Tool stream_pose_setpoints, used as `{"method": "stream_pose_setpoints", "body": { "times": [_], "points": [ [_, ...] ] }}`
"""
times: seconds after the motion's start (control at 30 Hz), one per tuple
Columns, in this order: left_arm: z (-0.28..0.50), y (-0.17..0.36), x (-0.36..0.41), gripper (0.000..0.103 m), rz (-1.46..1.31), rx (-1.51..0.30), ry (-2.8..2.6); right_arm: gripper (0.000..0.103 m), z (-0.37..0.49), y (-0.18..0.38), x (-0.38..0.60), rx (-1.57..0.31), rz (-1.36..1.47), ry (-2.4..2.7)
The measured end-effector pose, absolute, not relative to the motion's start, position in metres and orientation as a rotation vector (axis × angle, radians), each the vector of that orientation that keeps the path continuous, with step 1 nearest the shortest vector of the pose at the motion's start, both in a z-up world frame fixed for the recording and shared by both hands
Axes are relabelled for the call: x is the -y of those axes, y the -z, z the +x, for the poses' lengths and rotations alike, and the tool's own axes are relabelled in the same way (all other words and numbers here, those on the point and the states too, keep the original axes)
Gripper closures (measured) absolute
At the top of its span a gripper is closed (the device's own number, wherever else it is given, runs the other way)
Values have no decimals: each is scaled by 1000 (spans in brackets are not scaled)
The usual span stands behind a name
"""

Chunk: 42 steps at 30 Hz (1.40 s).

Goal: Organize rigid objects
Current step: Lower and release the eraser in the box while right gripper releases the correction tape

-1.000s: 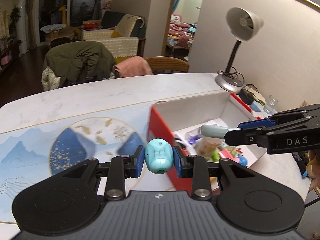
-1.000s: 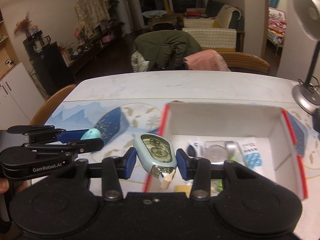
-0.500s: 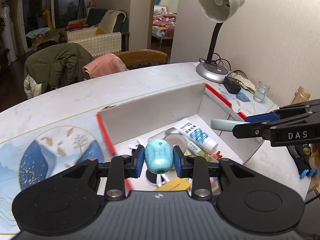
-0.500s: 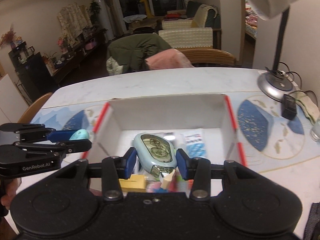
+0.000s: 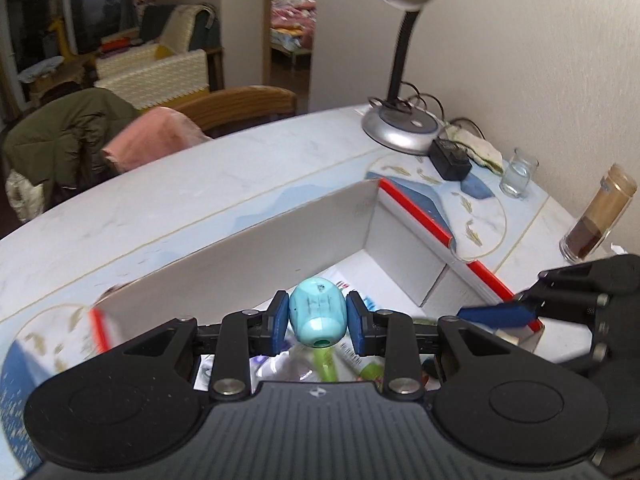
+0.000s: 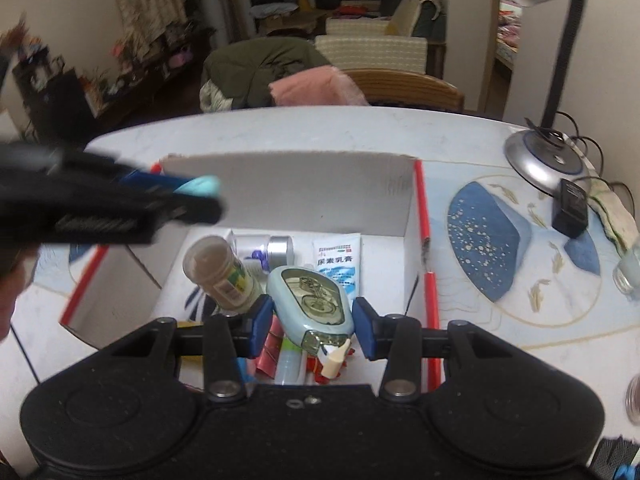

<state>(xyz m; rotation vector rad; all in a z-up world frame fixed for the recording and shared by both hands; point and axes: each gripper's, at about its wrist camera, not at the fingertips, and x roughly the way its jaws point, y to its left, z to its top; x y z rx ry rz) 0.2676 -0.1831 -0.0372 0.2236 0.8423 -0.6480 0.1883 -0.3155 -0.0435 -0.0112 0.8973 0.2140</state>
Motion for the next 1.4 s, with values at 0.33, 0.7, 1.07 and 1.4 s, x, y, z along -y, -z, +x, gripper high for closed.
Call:
{"method": "stream_pose_setpoints", "body": {
  "times": [0.33,0.7,1.07,1.4],
  "points": [
    [296,78,237,73,304,-956,698,61,201,65,303,-934,-131,-231],
    [300,106,257,73,396,-1045,706,61,204,82,306,-976,-119,-225],
    [303,109,251,73,349,-1069,672,60,201,86,309,-998,-66,-234],
    [297,104,235,72,280,-1079,648,57,196,83,313,-992,-17,-240]
  ]
}}
